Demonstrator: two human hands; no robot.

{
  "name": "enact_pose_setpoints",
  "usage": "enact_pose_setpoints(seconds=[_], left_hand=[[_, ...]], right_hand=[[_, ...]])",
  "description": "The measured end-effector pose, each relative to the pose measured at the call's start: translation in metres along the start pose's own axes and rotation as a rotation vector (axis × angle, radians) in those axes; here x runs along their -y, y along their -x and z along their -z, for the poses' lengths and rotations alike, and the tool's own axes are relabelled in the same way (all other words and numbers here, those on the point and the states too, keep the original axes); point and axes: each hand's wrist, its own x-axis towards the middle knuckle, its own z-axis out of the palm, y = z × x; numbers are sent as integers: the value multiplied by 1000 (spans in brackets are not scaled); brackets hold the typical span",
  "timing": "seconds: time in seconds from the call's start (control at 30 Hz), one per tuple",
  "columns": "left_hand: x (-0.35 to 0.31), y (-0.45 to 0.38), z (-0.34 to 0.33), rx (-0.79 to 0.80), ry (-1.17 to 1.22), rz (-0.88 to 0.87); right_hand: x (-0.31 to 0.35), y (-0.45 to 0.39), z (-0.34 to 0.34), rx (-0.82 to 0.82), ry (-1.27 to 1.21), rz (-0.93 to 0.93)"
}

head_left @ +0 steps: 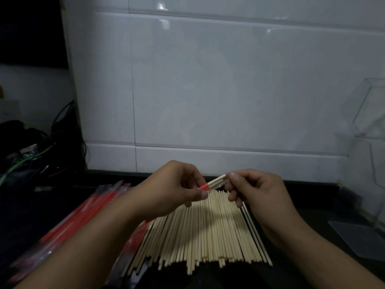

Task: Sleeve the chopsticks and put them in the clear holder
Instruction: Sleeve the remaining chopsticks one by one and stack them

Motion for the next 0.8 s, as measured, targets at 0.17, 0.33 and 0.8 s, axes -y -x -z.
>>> enact_pose_setpoints(seconds=[0.17,0.33,0.8], left_hand=[[-1,-1,0,-9,42,9],[-3,0,-3,-3,33,14],[-6,3,-3,33,32,27]], right_hand=[[4,-2,5,-36,-48,-21],[5,1,3,10,16,14],[4,-7,9,-139,-90,-24]])
